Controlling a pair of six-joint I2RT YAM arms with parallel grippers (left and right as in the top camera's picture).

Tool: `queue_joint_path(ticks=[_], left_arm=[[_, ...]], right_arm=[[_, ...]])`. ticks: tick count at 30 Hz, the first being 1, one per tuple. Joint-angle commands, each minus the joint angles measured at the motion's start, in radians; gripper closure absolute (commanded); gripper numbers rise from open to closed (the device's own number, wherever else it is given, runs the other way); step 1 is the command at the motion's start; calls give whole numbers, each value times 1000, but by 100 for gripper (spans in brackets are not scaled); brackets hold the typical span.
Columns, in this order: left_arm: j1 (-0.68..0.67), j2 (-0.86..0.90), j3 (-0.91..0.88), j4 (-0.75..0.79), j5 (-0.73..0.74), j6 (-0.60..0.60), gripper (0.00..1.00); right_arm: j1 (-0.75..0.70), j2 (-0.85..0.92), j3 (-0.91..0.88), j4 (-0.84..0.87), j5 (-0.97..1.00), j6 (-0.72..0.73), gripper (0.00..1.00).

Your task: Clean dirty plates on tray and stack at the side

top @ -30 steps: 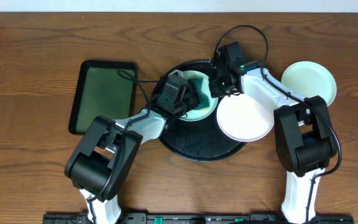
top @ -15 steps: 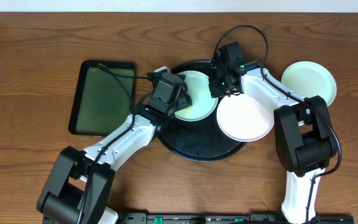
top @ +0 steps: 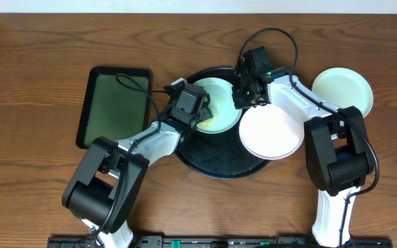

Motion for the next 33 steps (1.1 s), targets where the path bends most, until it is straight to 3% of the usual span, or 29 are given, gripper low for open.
queue_joint_path(ticks=[1, 8, 14, 20, 27, 30, 33], left_arm=[[-3, 33, 2, 44, 134, -47, 92], [-6, 33, 2, 158, 404, -26, 92], [4, 29, 2, 142, 462, 49, 93], [83, -34, 2, 39, 429, 58, 93], [218, -209, 2, -133, 395, 196, 93], [263, -315, 2, -242, 284, 245, 93], [301, -436, 2, -366, 48, 260, 93]], right_arm=[[12, 23, 2, -8, -21, 7, 99], [12, 23, 2, -8, -21, 7, 99], [11, 22, 2, -9, -21, 6, 99], [8, 18, 9, -8, -21, 7, 99], [6, -74, 14, 16, -20, -29, 99], [17, -146, 14, 29, -3, -86, 99], [39, -225, 14, 29, 114, -129, 99]])
